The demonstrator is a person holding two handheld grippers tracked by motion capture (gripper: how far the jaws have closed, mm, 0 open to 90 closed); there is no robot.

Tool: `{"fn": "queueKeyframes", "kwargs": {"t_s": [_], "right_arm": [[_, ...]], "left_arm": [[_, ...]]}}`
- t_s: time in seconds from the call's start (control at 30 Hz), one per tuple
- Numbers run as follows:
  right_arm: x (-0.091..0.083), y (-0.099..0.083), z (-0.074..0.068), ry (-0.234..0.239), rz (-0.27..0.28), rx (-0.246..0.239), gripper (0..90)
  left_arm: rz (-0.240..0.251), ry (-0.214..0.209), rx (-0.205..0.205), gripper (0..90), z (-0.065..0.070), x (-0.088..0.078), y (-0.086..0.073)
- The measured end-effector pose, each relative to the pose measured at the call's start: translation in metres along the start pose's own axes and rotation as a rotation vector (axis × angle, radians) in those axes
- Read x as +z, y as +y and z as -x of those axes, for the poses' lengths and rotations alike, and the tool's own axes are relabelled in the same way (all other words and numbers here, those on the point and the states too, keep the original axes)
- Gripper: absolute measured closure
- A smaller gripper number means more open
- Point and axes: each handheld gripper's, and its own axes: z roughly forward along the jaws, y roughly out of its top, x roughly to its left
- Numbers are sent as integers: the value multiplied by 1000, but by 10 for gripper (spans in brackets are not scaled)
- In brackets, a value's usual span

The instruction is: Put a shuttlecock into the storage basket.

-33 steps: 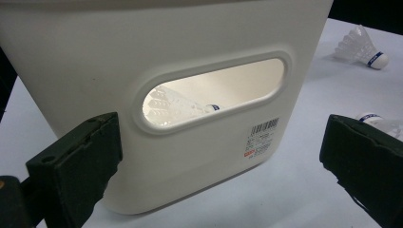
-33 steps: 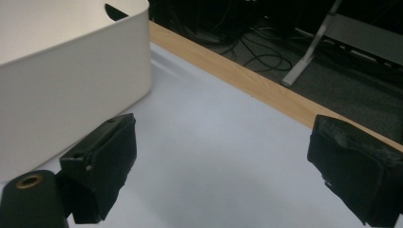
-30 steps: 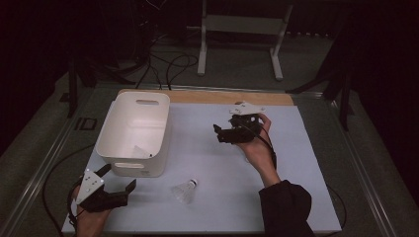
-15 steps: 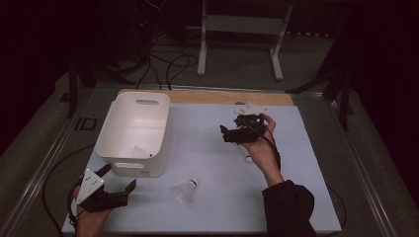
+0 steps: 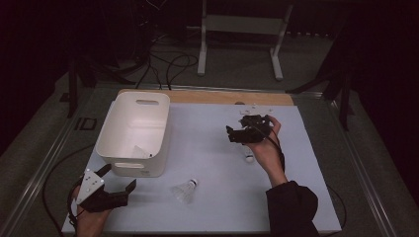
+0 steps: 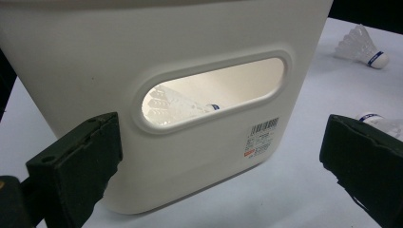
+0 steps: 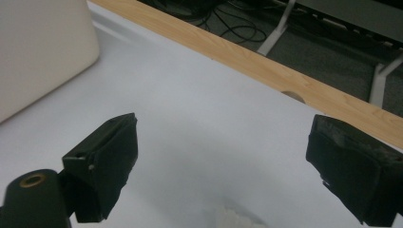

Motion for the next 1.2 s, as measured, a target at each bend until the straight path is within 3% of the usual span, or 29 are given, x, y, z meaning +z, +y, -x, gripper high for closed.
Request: {"fn": "queueKeyframes", "kwargs": {"t_s": [1.2], "right_arm": [[14, -27, 30, -66, -81, 71, 101]], "left_arm": [[0, 0, 0, 11, 0, 0, 0]]}}
